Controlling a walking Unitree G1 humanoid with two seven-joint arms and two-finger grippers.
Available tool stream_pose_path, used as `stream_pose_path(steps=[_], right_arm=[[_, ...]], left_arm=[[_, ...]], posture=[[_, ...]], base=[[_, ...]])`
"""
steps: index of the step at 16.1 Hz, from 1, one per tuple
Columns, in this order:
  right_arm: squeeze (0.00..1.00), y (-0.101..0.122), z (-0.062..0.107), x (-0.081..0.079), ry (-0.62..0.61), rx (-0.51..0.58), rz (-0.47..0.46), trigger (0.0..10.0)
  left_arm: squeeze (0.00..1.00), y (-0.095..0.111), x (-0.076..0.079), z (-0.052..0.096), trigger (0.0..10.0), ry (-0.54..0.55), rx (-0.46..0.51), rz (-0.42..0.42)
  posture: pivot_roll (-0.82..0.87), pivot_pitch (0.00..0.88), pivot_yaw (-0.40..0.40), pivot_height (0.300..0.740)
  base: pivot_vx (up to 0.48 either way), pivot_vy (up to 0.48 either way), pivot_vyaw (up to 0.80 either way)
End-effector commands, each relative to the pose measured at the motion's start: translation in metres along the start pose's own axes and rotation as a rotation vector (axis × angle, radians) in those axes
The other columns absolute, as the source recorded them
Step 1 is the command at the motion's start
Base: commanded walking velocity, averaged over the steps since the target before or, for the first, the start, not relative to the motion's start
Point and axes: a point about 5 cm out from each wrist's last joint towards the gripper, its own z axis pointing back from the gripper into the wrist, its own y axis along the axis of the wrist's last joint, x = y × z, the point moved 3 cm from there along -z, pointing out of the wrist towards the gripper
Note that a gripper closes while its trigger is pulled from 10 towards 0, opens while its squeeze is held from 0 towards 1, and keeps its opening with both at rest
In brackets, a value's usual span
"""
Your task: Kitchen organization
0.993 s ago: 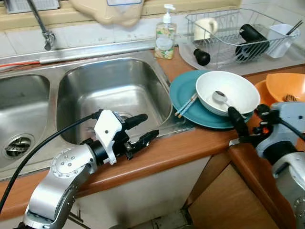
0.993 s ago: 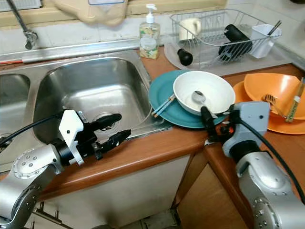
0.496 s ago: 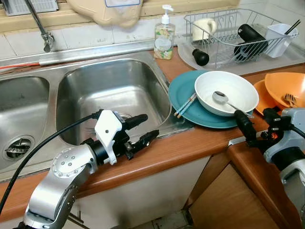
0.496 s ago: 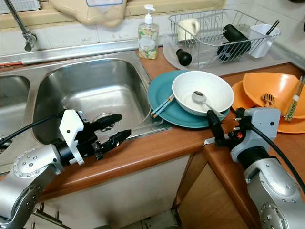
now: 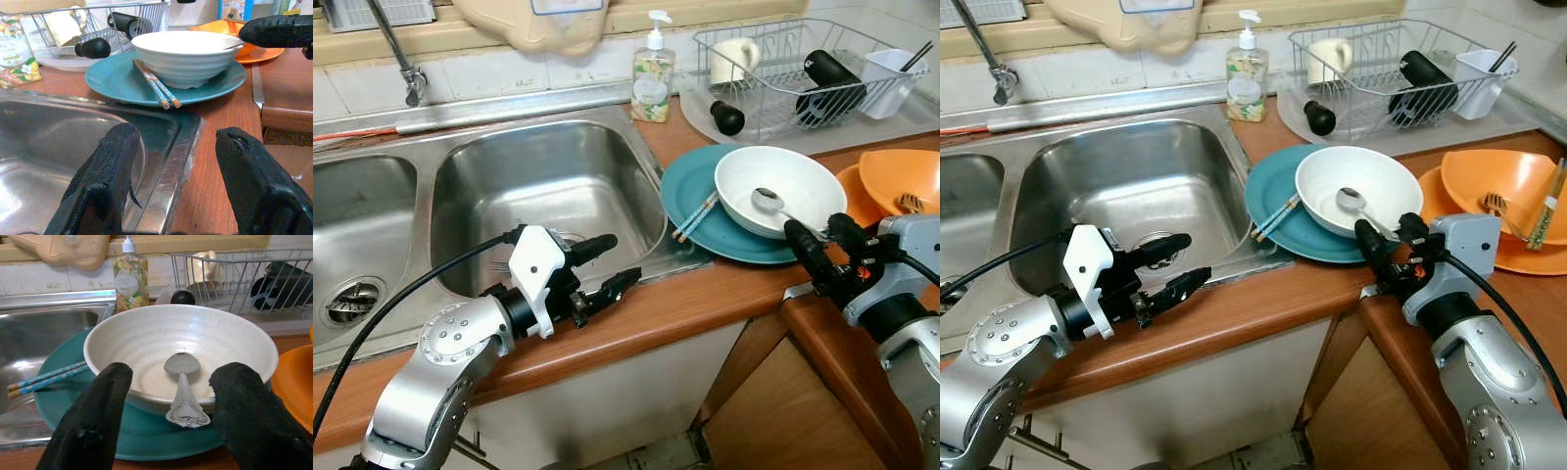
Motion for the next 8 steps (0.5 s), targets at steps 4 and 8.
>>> stream_pose_path(steps=[4, 8], right_arm=[[0.0, 0.0026, -0.0033, -0.0002, 0.017, 0.019, -0.016, 0.0], [0.0, 0.0023, -0.0046, 0.0012, 0.013, 0.019, -0.019, 0.0]], left_arm=[[0.0, 0.0079, 0.0035, -0.001, 10.0, -0.022, 0.013, -0.022], [0.0, 0.0079, 0.0048, -0.0018, 10.0, -0.03, 0.011, -0.019]], posture=[[-0.13, 0.0, 0.034, 0.74], [-0.13, 0.0, 0.03, 0.74]], base=[[0.0, 0.0, 0.0], [0.0, 0.0, 0.0]])
